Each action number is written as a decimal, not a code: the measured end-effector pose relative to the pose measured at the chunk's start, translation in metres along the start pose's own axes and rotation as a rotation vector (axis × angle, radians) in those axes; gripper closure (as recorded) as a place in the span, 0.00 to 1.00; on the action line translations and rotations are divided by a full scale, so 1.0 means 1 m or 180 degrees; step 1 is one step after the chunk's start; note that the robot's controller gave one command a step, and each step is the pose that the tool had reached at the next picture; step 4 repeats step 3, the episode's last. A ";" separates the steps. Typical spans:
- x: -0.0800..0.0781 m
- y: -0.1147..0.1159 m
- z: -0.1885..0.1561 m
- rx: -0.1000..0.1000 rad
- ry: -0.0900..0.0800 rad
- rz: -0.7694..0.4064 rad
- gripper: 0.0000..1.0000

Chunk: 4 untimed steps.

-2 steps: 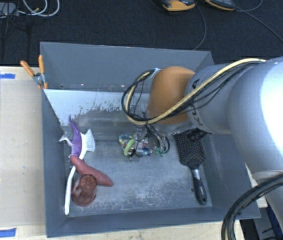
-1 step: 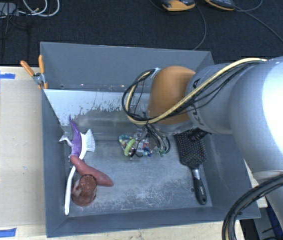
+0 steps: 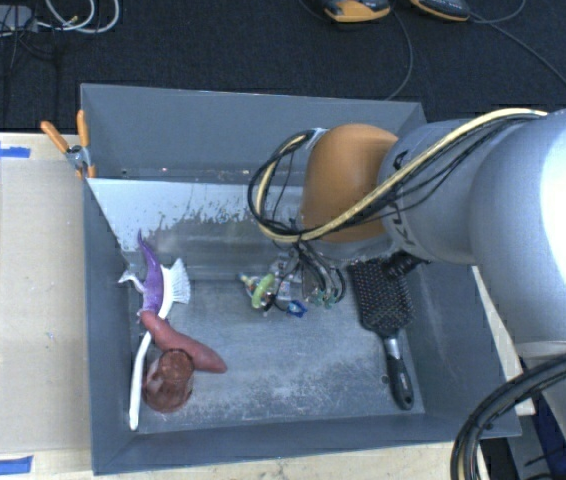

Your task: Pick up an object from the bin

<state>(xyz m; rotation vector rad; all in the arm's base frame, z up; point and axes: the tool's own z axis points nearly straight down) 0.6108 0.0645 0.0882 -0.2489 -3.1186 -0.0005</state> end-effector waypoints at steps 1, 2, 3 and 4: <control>-0.002 0.000 -0.017 -0.0005 -0.0018 0.0001 1.00; -0.002 0.000 -0.029 -0.0006 -0.0022 0.0002 1.00; -0.001 0.000 -0.045 -0.0005 -0.0013 0.0003 1.00; -0.001 0.000 -0.045 -0.0005 -0.0013 0.0003 1.00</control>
Offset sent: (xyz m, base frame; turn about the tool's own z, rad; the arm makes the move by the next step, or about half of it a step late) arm 0.0001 -0.0001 0.0542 0.0000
